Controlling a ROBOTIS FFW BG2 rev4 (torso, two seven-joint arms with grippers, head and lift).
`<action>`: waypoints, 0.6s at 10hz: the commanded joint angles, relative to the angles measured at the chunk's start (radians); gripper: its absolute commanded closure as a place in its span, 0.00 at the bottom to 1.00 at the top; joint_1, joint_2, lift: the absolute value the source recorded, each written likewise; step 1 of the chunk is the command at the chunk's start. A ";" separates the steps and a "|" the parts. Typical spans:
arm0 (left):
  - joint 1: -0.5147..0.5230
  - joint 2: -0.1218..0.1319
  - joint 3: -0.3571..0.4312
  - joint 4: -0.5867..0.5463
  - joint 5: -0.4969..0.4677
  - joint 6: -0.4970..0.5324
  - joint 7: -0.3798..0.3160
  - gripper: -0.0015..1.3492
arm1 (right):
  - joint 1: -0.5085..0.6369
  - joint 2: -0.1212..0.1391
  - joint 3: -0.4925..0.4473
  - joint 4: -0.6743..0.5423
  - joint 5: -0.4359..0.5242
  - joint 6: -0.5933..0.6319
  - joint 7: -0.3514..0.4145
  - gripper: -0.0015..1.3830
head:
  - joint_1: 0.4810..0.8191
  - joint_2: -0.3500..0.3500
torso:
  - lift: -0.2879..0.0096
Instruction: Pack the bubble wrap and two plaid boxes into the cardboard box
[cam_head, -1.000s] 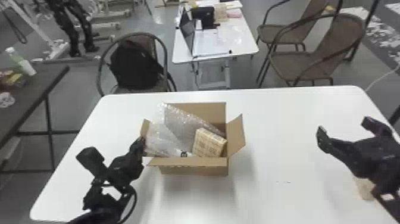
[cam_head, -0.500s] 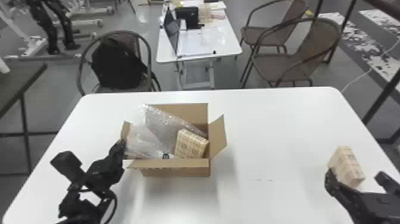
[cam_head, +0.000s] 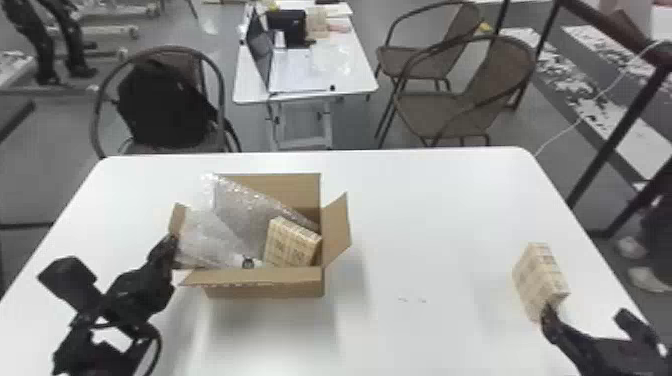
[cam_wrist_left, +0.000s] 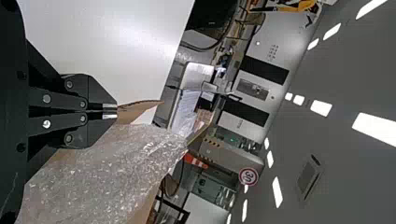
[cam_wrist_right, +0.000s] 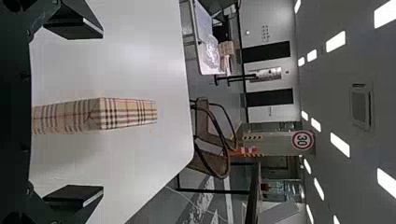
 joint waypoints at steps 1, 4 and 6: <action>-0.002 -0.003 -0.002 -0.001 0.000 0.000 -0.001 0.90 | -0.056 0.000 -0.042 0.067 0.021 0.022 0.059 0.09 | 0.63 0.49 | 0.73; -0.002 -0.003 -0.002 0.001 0.000 0.002 -0.001 0.90 | -0.133 0.000 -0.046 0.176 0.047 0.042 0.101 0.09 | 0.63 0.47 | 0.73; -0.004 -0.003 -0.003 0.001 0.000 0.005 -0.003 0.90 | -0.190 -0.008 -0.046 0.220 0.089 0.065 0.128 0.09 | 0.63 0.48 | 0.73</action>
